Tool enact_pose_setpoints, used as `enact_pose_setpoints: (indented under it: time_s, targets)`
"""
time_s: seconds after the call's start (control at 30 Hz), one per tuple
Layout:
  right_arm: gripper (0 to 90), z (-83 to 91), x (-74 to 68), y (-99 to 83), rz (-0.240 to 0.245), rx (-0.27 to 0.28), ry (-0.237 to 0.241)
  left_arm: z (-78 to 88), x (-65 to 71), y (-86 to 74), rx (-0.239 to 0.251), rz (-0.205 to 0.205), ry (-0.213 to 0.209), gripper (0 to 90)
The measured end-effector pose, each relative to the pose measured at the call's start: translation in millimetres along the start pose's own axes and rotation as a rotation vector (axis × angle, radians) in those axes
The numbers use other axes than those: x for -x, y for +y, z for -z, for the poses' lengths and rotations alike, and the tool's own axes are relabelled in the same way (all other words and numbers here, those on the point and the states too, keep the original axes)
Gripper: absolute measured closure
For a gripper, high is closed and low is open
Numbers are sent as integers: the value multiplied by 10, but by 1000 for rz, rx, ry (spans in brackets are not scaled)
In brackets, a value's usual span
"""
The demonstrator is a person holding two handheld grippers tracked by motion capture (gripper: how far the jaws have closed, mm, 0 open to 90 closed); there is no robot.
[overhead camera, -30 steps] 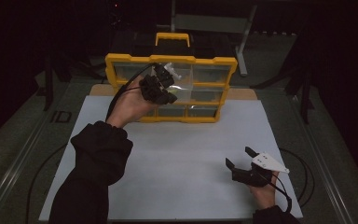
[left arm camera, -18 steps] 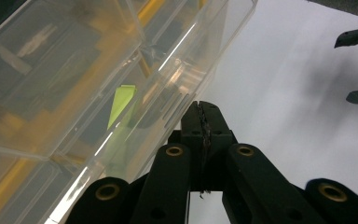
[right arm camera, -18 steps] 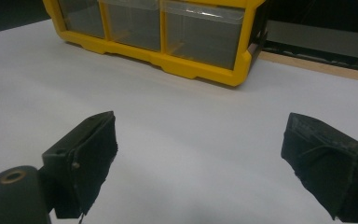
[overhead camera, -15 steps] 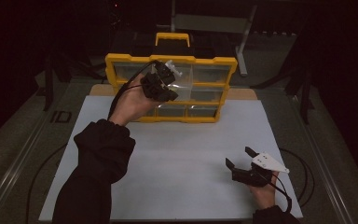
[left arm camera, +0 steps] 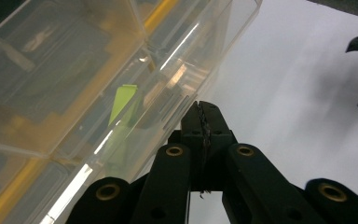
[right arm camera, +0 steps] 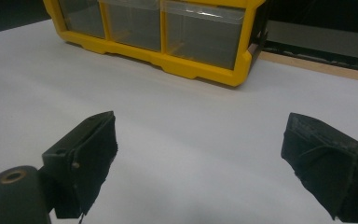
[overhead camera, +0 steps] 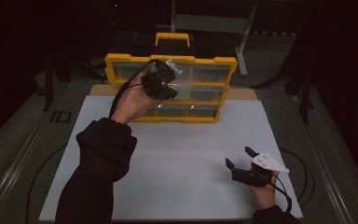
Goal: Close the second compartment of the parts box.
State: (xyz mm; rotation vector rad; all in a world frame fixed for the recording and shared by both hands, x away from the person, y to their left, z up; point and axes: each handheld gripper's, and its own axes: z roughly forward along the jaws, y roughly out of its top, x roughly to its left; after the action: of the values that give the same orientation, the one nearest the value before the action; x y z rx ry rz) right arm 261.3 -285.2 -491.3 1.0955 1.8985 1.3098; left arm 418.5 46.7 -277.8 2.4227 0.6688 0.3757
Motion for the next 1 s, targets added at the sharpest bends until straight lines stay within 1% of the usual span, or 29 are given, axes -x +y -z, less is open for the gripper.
enact_pose_setpoints:
  time_s: [0.1,0.3,0.6,0.67,0.77,0.87,1.0]
  targets:
    - [102,0,1,0,0,0,1,-19,-12,7,3,5,4,900]
    - [102,-8,3,-1,-2,2,3,-34,-18,13,6,2,17,900]
    - [101,-14,5,3,-7,8,14,-46,-29,20,7,4,26,900]
    - [102,-18,6,2,-6,7,13,-54,-34,25,11,11,32,900]
    - [102,-24,7,1,-5,6,14,-80,-63,28,0,15,42,900]
    - [102,-26,8,-3,1,3,14,-103,-96,26,-2,25,42,900]
    - [102,-23,9,-2,-1,3,14,-116,-105,36,0,32,45,900]
